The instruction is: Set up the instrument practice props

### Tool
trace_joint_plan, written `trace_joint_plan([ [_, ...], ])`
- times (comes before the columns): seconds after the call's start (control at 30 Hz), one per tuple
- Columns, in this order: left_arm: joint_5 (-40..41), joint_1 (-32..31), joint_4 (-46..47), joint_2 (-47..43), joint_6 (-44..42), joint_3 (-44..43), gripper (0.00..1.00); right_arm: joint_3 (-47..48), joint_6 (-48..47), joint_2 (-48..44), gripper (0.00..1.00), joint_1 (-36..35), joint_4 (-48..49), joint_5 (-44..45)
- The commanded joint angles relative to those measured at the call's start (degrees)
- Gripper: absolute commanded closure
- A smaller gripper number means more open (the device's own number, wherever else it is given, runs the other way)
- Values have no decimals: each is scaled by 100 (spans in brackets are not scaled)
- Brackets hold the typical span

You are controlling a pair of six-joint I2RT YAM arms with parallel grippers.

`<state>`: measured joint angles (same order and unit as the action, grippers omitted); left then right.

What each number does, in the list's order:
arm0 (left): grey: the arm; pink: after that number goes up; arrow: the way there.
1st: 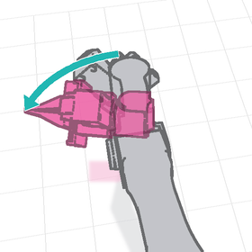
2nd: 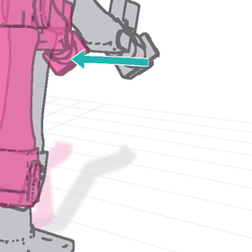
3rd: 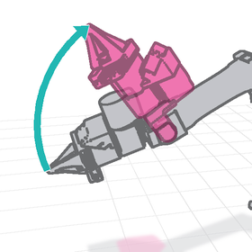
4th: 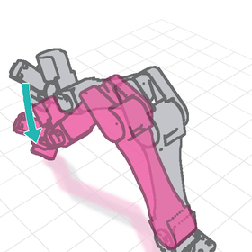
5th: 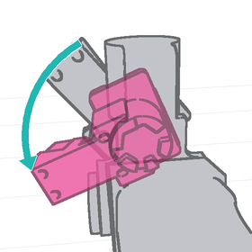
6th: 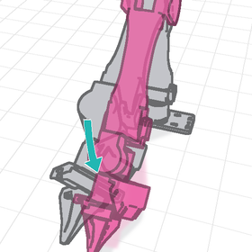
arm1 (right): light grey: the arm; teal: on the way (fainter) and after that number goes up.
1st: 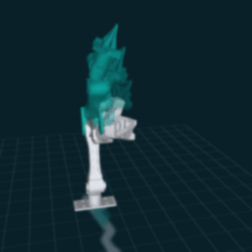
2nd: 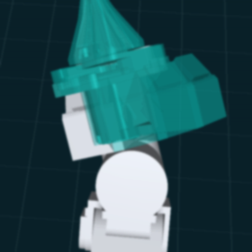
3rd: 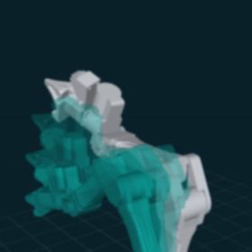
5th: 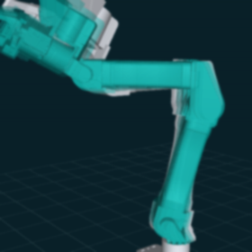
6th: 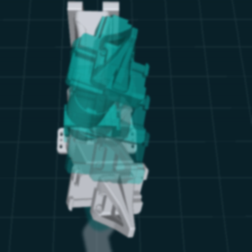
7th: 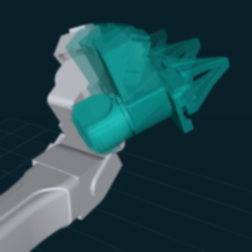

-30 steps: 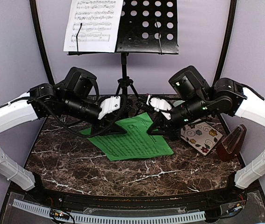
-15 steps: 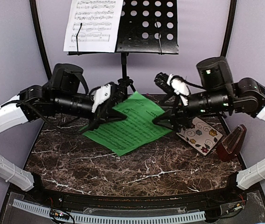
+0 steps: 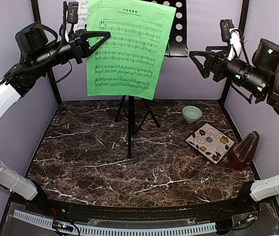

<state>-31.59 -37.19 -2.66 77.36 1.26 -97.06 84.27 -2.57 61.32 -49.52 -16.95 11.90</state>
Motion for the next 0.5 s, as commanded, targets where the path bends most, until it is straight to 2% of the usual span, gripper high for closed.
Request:
trace_joint_plan([
  [0.0, -369, 702, 1042, 311, 1687, -625, 100, 284, 525, 304, 21, 130, 882, 469],
  [0.2, 55, 1567, 1497, 870, 3028, -1249, 100, 850, 844, 820, 30, 233, 1060, 751],
  [0.47, 969, 1618, 1865, 1209, 3111, -1766, 100, 1897, 1031, 1741, 34, 251, 910, 810],
])
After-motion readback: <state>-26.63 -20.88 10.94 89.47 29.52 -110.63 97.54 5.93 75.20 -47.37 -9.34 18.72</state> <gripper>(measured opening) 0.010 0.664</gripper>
